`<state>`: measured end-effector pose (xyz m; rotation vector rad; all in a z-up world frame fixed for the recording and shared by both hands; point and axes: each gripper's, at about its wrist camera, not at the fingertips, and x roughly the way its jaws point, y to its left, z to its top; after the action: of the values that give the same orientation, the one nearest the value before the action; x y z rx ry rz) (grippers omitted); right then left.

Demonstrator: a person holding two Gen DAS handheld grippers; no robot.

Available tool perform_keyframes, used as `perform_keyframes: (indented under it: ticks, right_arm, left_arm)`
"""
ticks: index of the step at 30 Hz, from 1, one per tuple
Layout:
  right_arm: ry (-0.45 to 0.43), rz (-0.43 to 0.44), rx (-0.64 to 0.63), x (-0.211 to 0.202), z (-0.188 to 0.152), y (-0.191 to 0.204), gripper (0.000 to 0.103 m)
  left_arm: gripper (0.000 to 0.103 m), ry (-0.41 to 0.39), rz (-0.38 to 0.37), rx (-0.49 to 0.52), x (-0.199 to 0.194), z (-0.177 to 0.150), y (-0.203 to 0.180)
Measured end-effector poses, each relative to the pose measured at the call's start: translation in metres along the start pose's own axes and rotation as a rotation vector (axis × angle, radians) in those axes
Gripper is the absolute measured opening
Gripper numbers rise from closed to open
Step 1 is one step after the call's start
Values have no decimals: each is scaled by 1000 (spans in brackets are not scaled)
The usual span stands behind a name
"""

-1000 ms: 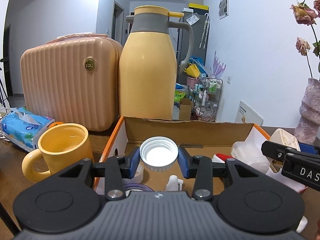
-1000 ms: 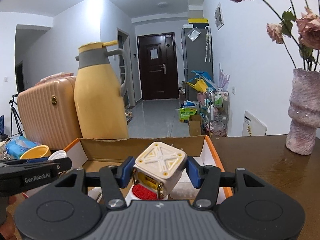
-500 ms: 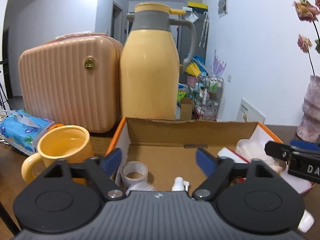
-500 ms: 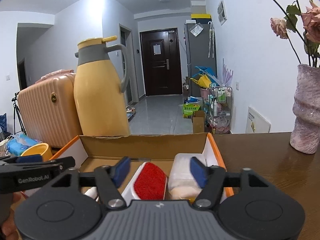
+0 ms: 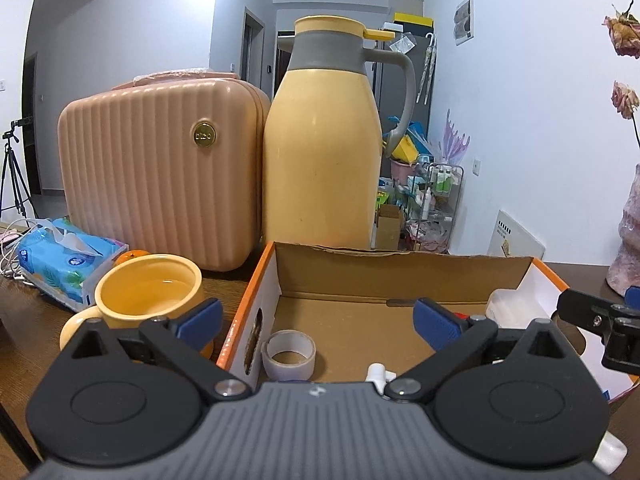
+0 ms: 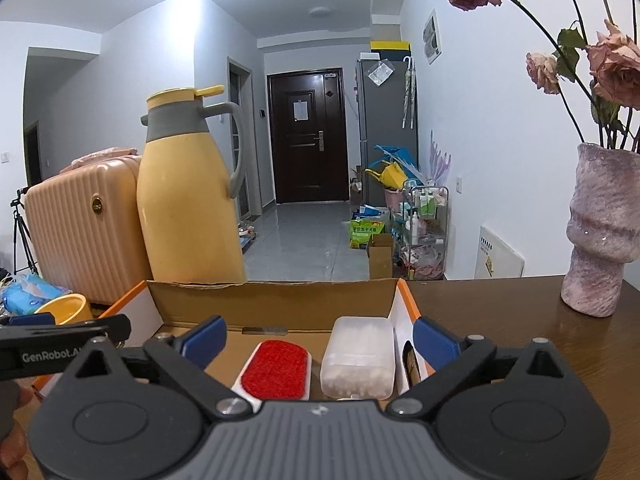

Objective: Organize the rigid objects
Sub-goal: 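Withdraw both grippers from the box toward the caps on the table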

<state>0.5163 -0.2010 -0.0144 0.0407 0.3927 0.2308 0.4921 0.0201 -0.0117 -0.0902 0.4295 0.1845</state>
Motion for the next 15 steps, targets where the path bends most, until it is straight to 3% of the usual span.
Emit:
perform_keyframes:
  ticks: [15]
  right_arm:
    - [-70,-14,-13,-43,-5,1,100]
  left_arm:
    - [103,-50,-5,-37,-31,-6,11]
